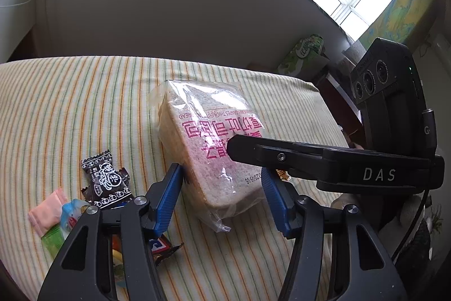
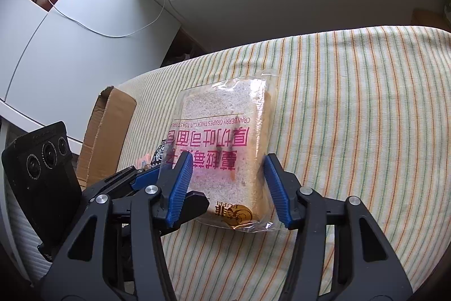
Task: Organize snacks
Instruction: 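Lift the bread loaf with both tools and carry it over the box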
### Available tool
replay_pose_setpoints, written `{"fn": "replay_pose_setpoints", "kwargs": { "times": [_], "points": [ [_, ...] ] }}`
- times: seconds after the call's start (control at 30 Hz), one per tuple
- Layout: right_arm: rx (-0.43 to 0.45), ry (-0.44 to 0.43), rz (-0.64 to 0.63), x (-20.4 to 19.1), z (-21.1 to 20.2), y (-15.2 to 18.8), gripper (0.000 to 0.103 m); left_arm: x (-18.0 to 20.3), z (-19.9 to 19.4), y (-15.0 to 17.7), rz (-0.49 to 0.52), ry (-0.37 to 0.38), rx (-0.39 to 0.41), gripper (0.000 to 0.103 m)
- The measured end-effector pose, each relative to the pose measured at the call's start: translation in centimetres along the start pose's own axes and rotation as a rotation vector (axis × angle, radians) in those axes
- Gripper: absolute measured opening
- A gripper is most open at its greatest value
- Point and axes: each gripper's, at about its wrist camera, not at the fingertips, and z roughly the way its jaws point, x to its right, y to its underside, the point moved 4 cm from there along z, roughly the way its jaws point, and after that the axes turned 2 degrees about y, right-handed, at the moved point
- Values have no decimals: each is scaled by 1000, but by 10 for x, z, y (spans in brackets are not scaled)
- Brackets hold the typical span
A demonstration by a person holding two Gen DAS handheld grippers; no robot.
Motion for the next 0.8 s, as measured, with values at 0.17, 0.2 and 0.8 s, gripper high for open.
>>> {"fn": "replay_pose_setpoints", "kwargs": {
  "times": [0.17,0.2,0.8],
  "points": [
    [15,3,-16,-6,-11,2,55,3,-9,0,16,-2,19,57],
    [17,3,-20,-8,-13,2,55,4,-12,1,19,-2,24,57],
    [39,-4,-123,-86,-27,15,55,-7,-83,11,54,-39,121,57]
  ]
}}
